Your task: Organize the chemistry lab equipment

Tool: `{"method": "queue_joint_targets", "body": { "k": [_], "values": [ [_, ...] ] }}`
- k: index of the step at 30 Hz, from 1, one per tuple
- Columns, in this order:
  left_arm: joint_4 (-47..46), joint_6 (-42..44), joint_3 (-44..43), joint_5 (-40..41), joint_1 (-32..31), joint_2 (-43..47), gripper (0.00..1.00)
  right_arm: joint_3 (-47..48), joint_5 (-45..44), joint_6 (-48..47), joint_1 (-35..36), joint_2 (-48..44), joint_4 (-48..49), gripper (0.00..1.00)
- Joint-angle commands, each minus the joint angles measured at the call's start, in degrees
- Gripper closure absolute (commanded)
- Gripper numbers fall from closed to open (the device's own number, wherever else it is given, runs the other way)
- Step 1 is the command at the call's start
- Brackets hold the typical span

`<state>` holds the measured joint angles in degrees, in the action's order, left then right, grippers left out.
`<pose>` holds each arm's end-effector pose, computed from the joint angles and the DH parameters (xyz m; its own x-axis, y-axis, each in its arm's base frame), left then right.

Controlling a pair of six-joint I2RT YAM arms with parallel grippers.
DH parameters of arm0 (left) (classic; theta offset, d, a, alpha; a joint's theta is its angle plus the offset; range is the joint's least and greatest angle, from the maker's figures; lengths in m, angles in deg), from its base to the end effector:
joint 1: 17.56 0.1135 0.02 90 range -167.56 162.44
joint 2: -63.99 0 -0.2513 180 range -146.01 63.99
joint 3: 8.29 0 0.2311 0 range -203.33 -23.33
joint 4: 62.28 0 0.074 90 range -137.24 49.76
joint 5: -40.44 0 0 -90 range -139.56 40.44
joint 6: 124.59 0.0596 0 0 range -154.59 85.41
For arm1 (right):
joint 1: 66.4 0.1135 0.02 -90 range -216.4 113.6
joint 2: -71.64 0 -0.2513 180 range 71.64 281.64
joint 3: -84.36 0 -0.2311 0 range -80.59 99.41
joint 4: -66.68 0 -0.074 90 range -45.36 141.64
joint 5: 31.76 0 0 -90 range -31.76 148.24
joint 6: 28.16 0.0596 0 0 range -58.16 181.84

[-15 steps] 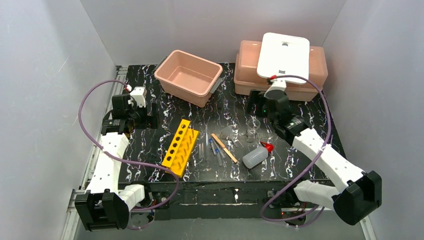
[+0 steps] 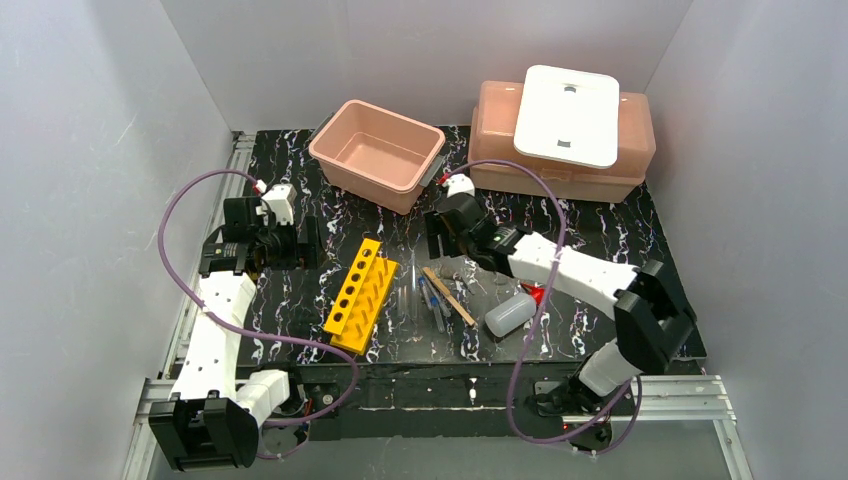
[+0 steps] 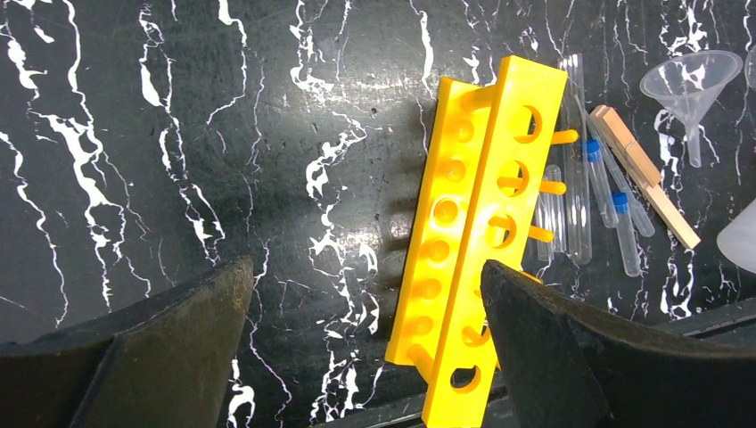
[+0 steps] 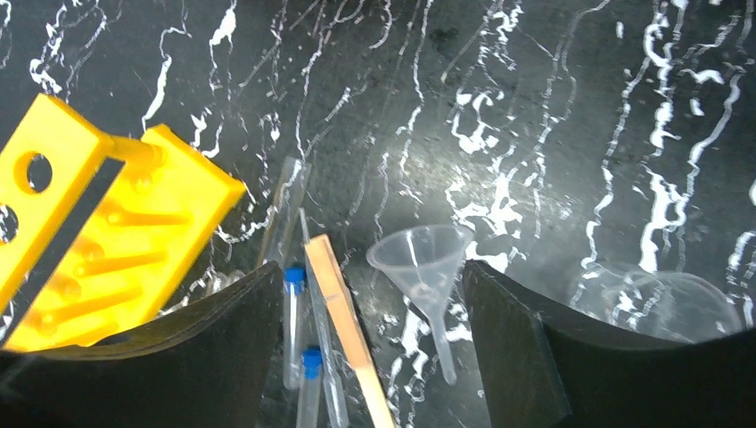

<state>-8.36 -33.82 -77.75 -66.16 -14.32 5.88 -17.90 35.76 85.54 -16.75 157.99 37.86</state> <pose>0.2110 -0.0051 0.2837 -0.6733 -0.0252 -0.7390 0.1650 0.9691 -0.1834 0.2343 0.2405 0.2512 -0.5644 -0.0907 -0.8205 -0.3066 0.9459 0.1064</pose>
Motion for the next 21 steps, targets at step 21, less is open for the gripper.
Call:
{"method": "queue_joint_targets", "body": {
  "k": [21],
  "values": [
    [6.9,5.2,-0.9,-7.0,-0.1,3.5,0.0,16.1,1.8,5.0,7.1,24.1,0.1,0.49]
  ]
}}
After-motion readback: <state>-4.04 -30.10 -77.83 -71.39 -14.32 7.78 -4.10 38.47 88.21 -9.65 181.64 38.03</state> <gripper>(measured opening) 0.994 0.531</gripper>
